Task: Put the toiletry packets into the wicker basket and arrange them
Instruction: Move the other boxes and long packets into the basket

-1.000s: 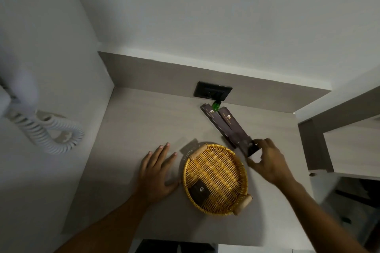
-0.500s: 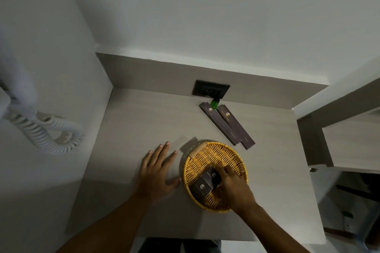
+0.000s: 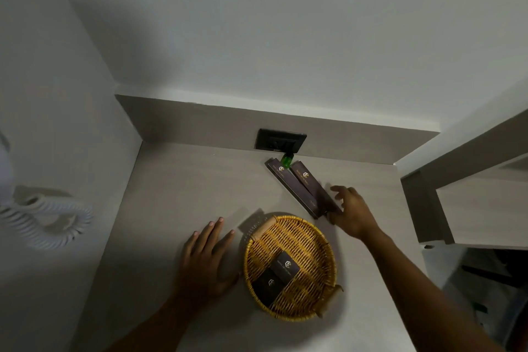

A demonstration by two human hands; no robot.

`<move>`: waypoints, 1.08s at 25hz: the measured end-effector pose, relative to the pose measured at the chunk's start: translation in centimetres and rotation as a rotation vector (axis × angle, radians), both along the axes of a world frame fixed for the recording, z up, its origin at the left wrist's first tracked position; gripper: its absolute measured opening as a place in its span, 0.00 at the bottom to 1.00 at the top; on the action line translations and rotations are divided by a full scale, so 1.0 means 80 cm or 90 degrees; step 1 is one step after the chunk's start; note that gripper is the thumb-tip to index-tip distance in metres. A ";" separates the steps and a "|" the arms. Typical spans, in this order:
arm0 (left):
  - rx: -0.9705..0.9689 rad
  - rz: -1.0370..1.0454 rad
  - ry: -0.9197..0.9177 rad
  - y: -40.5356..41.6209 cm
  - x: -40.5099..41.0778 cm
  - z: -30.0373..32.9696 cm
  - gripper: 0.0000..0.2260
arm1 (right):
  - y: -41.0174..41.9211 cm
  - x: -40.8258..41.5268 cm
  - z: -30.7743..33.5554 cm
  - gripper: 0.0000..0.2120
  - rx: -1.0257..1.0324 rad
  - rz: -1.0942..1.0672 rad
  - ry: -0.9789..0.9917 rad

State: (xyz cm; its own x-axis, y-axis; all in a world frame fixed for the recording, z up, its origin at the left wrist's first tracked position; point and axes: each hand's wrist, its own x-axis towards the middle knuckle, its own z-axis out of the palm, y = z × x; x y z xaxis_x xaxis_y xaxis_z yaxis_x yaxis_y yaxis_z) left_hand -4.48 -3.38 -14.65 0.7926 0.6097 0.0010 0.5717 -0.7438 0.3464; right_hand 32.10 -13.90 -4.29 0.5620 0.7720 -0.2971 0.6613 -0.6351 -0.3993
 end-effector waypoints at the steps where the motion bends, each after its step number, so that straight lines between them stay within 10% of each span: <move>1: 0.003 -0.003 0.002 0.001 0.000 -0.001 0.39 | 0.005 0.010 -0.007 0.36 -0.027 -0.012 0.009; 11: 0.015 0.017 -0.009 -0.003 0.000 0.007 0.39 | -0.052 -0.003 -0.040 0.30 0.004 -0.075 -0.020; 18: 0.014 0.000 0.010 0.001 0.000 0.008 0.38 | -0.027 0.054 -0.029 0.35 -0.208 0.369 -0.367; 22: -0.002 0.007 0.016 0.001 0.000 0.005 0.39 | -0.044 0.061 -0.015 0.21 -0.139 0.310 -0.384; 27: -0.014 0.017 0.022 0.000 0.001 0.004 0.40 | -0.091 0.045 0.023 0.27 0.028 0.270 -0.334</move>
State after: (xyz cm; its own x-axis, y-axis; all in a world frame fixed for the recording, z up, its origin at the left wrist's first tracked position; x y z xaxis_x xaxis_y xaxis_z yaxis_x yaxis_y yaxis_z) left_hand -4.40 -3.35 -14.36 0.7752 0.6305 -0.0394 0.6031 -0.7202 0.3429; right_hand 35.68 -21.16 -2.48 0.2690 0.9626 -0.0309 0.9630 -0.2684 0.0225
